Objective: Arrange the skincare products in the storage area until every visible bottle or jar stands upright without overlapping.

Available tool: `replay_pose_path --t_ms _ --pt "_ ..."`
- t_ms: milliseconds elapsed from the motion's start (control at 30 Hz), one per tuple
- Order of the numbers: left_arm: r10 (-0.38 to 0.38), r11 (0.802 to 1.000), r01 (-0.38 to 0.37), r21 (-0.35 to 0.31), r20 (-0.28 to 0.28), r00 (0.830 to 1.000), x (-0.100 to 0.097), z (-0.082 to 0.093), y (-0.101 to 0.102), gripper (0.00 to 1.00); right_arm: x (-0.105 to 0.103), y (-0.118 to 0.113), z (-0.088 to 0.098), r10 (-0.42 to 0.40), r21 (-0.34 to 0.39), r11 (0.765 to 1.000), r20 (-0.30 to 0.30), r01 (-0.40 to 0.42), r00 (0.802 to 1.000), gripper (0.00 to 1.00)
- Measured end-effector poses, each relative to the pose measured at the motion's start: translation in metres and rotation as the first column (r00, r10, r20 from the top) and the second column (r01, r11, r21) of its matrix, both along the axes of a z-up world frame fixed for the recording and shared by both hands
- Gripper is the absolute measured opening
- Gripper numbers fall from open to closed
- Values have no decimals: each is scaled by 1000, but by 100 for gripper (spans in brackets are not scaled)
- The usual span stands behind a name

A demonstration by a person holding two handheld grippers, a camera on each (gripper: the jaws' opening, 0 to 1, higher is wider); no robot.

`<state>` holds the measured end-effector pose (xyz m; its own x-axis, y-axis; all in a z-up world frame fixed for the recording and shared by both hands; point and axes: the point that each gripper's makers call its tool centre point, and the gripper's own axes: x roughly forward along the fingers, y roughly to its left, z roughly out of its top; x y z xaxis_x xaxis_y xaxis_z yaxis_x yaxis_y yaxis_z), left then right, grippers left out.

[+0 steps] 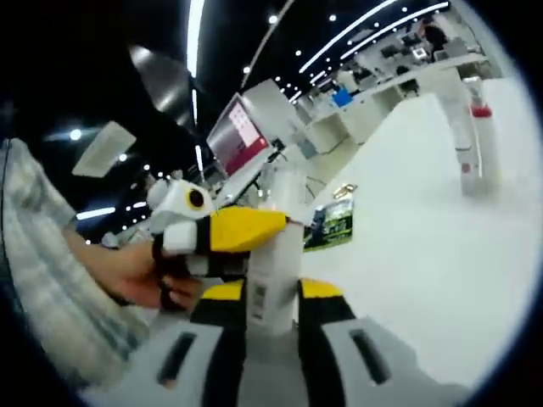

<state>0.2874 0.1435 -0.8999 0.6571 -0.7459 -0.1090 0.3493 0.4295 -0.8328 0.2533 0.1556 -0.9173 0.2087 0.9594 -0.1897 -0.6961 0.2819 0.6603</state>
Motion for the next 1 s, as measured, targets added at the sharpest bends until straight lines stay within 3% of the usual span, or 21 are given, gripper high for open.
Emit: replay_pose_path --t_ms 100,167,333,400,467,533,567,600,733,867,1000 --pt "-42 994 45 -101 34 999 -1 14 0 23 -4 2 11 24 86 996 -54 -19 998 20" --pt "-69 989 75 -130 51 996 -2 20 0 26 -9 5 17 46 107 993 -39 -41 998 20" --pt "-167 961 177 -212 64 984 -13 30 -6 31 -21 11 30 112 187 978 -70 -97 991 20" --pt "-172 956 183 -231 69 983 -16 32 -8 34 -26 12 35 145 227 967 -102 -119 984 20" --pt "-180 937 192 -291 66 981 -19 39 -9 36 -29 12 42 168 275 953 -132 -127 977 20" --pt "-207 902 222 -371 82 975 -25 50 -10 28 -32 12 46 199 322 937 -181 -134 963 20" --pt "-198 904 218 -368 93 976 -24 49 -9 28 -31 12 54 213 377 916 -178 -133 961 20" --pt "-200 895 217 -389 86 976 -25 51 -8 28 -30 11 50 213 360 923 -189 -134 959 20" --pt "-192 902 212 -375 91 977 -24 50 -6 27 -31 11 50 214 369 920 -197 -130 957 21" --pt "-139 957 164 -240 117 983 -19 39 0 27 -25 12 37 163 310 946 -186 -100 969 20" --pt "-77 979 93 -183 90 993 -9 34 6 26 -19 12 35 108 284 957 -152 -61 982 19"
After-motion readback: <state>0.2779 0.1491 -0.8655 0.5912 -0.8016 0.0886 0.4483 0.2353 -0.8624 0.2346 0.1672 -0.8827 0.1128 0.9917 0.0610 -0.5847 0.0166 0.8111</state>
